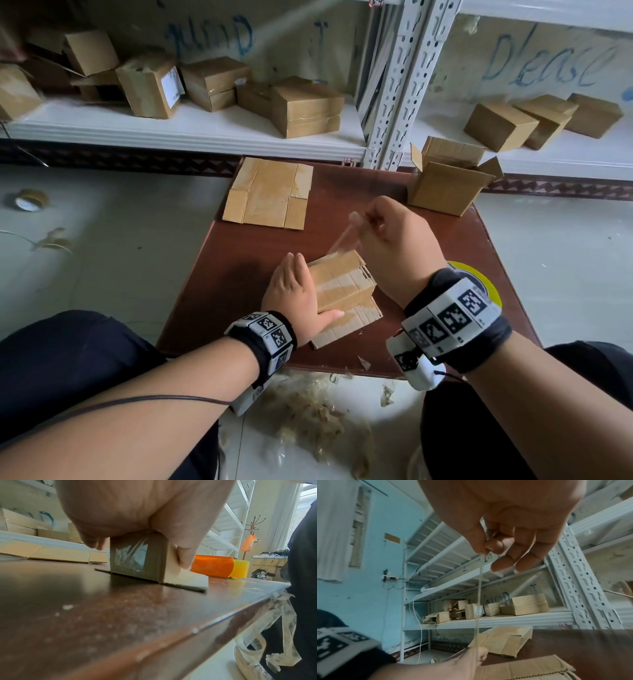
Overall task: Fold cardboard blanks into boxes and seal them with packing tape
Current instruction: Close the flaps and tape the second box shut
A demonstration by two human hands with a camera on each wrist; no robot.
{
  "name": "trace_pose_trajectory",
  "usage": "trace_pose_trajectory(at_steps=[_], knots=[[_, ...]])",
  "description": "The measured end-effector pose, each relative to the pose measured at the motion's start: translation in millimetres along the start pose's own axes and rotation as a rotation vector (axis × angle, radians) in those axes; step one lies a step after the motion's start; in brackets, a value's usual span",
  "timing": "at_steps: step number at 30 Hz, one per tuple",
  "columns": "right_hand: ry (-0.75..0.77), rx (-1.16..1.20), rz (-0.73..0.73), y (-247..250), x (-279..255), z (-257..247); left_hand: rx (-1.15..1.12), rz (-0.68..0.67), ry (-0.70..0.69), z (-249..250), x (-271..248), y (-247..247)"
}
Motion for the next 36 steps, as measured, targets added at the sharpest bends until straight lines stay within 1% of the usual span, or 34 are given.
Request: trace_pose_trajectory(at_steps=[2, 5, 9, 11, 18, 20, 23, 25, 26, 28, 29, 30, 31, 33, 34, 36], knots=[[0.06, 0.018, -0.004, 0, -3, -3, 0.048, -0.019, -0.003, -1, 1, -2], [0.051, 0.037, 0.026, -1, 7, 9, 0.128, -0.026, 0.007, -2, 2, -1], [-0.052, -0.042, 0.022, -2, 29, 38, 0.211, -0.046, 0.072, 1, 0, 3], [-0.098, -0.061, 0.015, -5, 38, 52, 0.242, -0.062, 0.077, 3, 0, 5], [-0.247, -0.137, -0.041, -20, 58, 89, 0.401, -0.22, 0.098, 10, 4, 12], [-0.3, -0.149, -0.062, -24, 60, 96, 0.419, -0.229, 0.106, 12, 3, 14], [-0.384, -0.131, -0.098, -31, 60, 104, 0.423, -0.196, 0.109, 12, 2, 15], [-0.464, -0.058, -0.129, -37, 62, 108, 0.41, -0.172, 0.101, 12, 2, 14], [-0.533, 0.021, -0.148, -40, 62, 111, 0.402, -0.163, 0.091, 11, 2, 13], [-0.722, 0.264, -0.227, -46, 60, 114, 0.382, -0.15, 0.067, 10, 1, 12], [-0.792, 0.358, -0.25, -48, 59, 113, 0.374, -0.143, 0.058, 9, 1, 12], [-0.824, 0.418, -0.257, -49, 57, 111, 0.373, -0.135, 0.053, 9, 0, 12], [-0.808, 0.433, -0.252, -48, 54, 106, 0.376, -0.132, 0.051, 8, -1, 13], [-0.709, 0.411, -0.208, -46, 50, 98, 0.386, -0.149, 0.048, 7, -1, 14], [-0.689, 0.425, -0.192, -45, 47, 94, 0.388, -0.166, 0.042, 6, -1, 15], [-0.713, 0.503, -0.195, -47, 41, 88, 0.381, -0.189, 0.017, 3, 1, 16]])
Point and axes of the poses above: each hand's wrist, its own x-axis towards the middle knuckle, its own y-axis out of the back of the hand, z = x × y, the point moved 3 cm from there along x, towards the middle knuckle, and after that the axes turned 9 degrees about -y, right-handed, at the moved point
